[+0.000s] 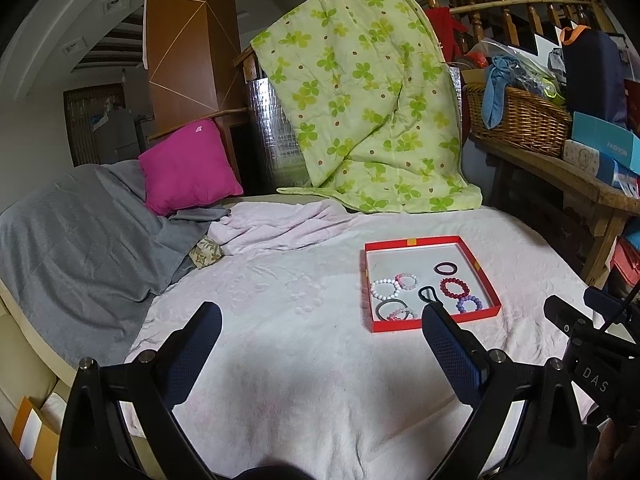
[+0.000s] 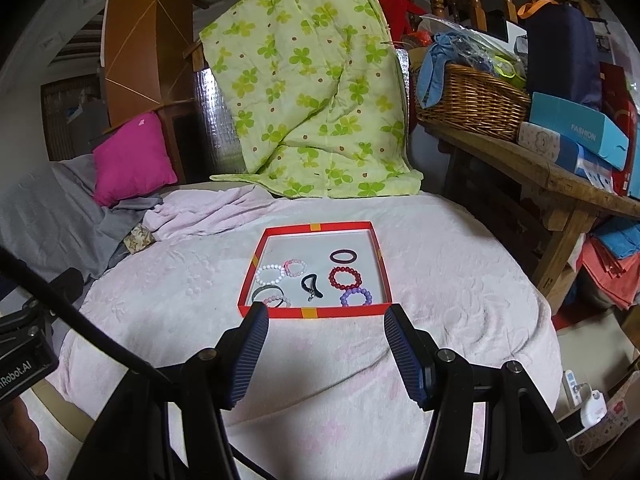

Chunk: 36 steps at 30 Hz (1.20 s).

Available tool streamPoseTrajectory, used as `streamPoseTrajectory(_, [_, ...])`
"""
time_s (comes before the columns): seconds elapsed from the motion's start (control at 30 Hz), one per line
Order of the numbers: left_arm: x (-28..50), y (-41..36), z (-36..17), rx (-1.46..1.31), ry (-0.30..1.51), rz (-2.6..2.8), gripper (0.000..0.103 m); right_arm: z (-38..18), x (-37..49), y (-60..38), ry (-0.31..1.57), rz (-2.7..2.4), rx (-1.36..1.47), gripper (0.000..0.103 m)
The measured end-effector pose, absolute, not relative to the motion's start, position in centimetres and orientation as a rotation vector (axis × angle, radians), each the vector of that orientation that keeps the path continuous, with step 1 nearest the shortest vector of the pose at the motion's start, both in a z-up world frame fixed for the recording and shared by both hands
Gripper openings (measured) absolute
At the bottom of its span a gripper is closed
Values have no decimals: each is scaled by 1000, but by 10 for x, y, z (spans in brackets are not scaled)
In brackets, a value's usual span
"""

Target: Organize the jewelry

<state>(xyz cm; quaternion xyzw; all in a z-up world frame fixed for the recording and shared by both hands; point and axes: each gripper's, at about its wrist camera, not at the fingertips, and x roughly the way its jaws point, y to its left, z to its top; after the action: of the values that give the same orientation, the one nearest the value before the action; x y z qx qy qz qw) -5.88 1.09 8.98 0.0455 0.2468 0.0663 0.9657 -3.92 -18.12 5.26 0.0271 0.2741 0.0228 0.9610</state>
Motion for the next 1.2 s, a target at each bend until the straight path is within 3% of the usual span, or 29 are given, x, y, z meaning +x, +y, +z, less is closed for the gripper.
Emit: streamPoseTrajectory(1.2, [-2, 20, 83, 89, 550, 153, 100, 40, 27, -171, 608, 67, 19, 64])
